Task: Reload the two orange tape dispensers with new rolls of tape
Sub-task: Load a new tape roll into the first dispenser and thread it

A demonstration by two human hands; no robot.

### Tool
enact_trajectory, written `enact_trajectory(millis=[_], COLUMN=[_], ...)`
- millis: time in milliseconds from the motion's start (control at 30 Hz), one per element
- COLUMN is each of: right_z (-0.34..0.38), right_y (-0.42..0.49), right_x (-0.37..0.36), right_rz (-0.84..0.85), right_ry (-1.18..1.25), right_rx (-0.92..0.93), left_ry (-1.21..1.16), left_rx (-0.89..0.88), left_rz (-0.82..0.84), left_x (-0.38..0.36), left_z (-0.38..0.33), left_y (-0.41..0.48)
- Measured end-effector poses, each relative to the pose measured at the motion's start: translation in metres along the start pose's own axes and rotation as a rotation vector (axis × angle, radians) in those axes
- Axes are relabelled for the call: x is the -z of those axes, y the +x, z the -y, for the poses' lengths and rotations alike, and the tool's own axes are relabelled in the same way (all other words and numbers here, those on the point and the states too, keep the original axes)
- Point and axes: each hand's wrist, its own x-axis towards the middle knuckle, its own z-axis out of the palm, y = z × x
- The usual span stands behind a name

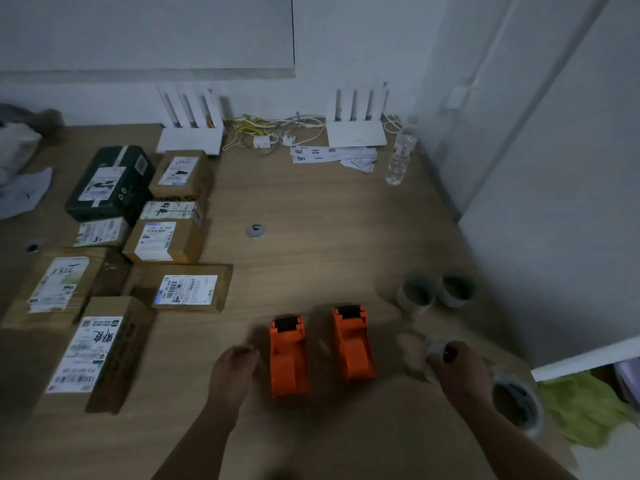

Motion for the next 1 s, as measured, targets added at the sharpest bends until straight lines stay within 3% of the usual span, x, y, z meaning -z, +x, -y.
enact_trajectory(millis=[167, 300, 500, 633, 733, 1000], right_z=[0.025, 0.058, 0.111, 0.139, 0.146, 0.158], right_y=[-0.015, -0.025, -0.048, -0.068, -0.079, -0.091], right_x=[0.007, 0.006, -0.003, -0.011, -0.02, -0.035], right_rz=[0.019, 0.147, 0.366, 0.572, 0.679, 0.717], right_ry=[0.231, 0.53, 0.764, 0.791, 0.8, 0.675], right_rx=[0.076, 0.195, 0.343, 0.361, 0.273, 0.276], left_ry=[0.004, 0.016, -0.053, -0.108, -0.176, -0.421], left_rx=[0.159, 0.129, 0.115, 0.079, 0.051, -0.019], left_rz=[0.145, 0.204, 0.261, 0.26, 0.259, 0.263], left_x=[-0.006, -0.014, -0.019, -0.017, -0.015, -0.01], left_z=[0.017, 0.006, 0.002, -0.002, -0.011, -0.042], left_y=[0.002, -0.01, -0.016, -0.016, -0.018, -0.034])
